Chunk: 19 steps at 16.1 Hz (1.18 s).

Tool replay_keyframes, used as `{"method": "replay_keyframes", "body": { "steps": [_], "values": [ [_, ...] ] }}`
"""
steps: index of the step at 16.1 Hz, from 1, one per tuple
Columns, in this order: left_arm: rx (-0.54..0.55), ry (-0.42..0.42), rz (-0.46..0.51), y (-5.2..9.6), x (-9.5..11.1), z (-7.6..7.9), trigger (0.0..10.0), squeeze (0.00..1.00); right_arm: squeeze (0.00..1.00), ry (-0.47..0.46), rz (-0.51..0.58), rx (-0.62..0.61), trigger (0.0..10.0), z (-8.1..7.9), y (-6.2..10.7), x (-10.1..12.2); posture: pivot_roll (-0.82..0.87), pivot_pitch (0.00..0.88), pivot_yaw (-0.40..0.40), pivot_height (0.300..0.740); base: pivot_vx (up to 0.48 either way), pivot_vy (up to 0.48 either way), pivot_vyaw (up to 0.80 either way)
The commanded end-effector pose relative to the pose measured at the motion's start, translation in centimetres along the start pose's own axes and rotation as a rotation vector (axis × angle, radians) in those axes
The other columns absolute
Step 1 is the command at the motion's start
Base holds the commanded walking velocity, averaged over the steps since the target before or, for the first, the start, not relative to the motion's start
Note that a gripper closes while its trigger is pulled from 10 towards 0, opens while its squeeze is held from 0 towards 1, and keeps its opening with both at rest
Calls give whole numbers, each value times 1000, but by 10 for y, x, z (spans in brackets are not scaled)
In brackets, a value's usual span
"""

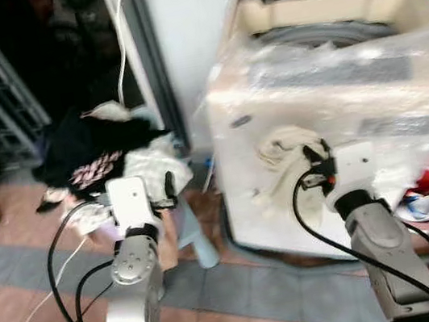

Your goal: Clothes washing

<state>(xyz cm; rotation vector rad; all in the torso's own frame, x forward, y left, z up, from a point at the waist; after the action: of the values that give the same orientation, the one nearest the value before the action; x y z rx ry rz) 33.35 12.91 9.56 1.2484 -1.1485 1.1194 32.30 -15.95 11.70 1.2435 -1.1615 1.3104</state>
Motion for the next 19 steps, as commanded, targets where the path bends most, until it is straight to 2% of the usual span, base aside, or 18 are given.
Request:
{"method": "replay_keyframes", "body": {
  "steps": [1,5,8,11,13,16,19],
  "values": [
    [43,-11,6,0,1,-16,10000,0,0,-23,38,30,10000,-13,-4,10,-53,0,97,740,0,0,0],
    [46,-8,9,-1,2,-18,10000,0,0,-25,40,27,10000,-13,-5,10,-54,0,98,740,0,0,0],
    [36,-17,44,-3,13,-17,10000,0,0,-13,58,24,10000,-10,-10,16,-48,7,97,740,0,0,-521],
    [47,-16,48,-1,14,-20,10000,0,0,-7,65,43,10000,-11,-13,19,-47,7,90,740,274,0,-144],
    [62,-3,28,2,8,-22,10000,0,0,6,62,89,10000,-17,-16,19,-49,0,88,740,291,0,0],
    [75,5,19,1,5,-25,10000,0,0,56,106,193,10000,-32,-21,30,-50,0,87,740,363,0,0],
    [72,10,13,1,3,-24,10000,0,0,69,146,239,10000,-38,-29,42,-52,0,88,740,379,0,0]
  ]
}}
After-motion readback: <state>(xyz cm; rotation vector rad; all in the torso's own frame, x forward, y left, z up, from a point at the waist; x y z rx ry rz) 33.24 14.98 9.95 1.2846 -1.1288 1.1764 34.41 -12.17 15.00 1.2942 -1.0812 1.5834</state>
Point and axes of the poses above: a point about 5 cm out from each wrist's last joint towards the gripper, its own y axis pointing back from the gripper into the wrist, its own x axis along the axis of the wrist's last joint, z = x × y, the point moved 6 cm from there along -y, pointing out of the wrist towards the gripper, and after that the axes turned 3 degrees about -y, right-handed, at the moved point
